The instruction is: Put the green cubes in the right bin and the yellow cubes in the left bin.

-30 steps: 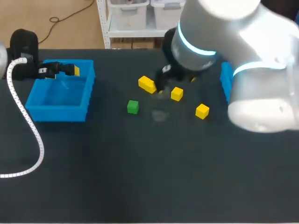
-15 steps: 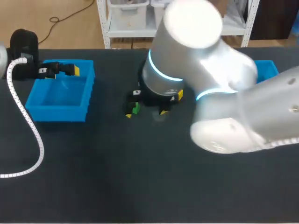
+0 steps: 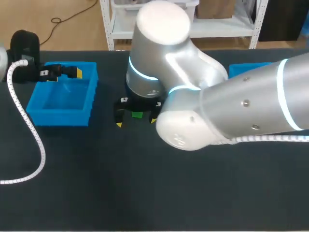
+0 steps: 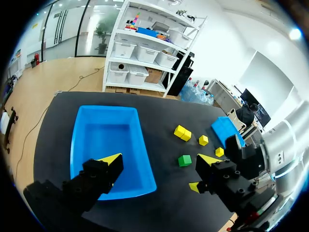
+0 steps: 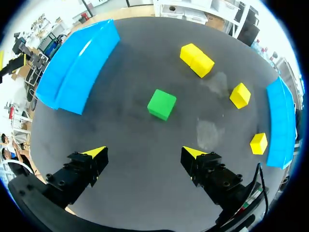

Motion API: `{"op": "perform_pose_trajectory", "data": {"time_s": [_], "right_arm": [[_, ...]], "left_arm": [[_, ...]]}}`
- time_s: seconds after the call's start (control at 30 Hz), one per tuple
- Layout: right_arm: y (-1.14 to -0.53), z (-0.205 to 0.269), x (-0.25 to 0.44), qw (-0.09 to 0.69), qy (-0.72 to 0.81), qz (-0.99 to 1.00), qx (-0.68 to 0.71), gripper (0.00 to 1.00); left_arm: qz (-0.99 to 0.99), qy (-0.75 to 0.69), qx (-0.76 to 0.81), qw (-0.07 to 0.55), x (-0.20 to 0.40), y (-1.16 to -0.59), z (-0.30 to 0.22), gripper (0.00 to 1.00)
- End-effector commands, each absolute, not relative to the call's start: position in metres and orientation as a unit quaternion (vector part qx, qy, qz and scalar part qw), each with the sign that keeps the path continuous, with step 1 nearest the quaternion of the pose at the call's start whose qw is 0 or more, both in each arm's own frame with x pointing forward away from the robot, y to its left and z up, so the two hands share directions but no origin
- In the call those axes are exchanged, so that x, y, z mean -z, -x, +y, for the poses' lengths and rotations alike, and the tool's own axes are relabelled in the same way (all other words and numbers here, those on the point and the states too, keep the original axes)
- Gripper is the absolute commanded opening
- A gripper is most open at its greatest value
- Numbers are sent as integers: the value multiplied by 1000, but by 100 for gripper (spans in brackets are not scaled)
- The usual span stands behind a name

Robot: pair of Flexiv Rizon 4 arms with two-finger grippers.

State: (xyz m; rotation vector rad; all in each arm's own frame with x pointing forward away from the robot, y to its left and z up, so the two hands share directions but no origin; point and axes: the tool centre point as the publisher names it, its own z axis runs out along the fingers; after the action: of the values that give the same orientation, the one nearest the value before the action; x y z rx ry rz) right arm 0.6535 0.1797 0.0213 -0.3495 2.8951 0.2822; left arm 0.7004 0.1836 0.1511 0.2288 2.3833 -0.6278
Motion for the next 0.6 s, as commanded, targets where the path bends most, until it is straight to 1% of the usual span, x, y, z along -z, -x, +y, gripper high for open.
{"op": "perform_pose_trajectory", "data": {"time_s": [0.03,0.1,0.2,0.47,0.6], "right_arm": [[-647,178,-37,135,127,978,-99,100],[-637,176,-51,142,147,973,-103,100],[-609,159,-86,186,171,959,-127,100],[-609,159,-86,186,171,959,-127,100],[-615,152,-71,176,134,967,-125,100]], "left_arm": [[908,-88,243,330,-150,-700,185,100],[908,-88,243,330,-150,-700,185,100],[908,-88,243,330,-150,-700,185,100],[908,-88,243,330,-150,-700,185,100],[908,-88,243,330,-150,-700,185,100]]}}
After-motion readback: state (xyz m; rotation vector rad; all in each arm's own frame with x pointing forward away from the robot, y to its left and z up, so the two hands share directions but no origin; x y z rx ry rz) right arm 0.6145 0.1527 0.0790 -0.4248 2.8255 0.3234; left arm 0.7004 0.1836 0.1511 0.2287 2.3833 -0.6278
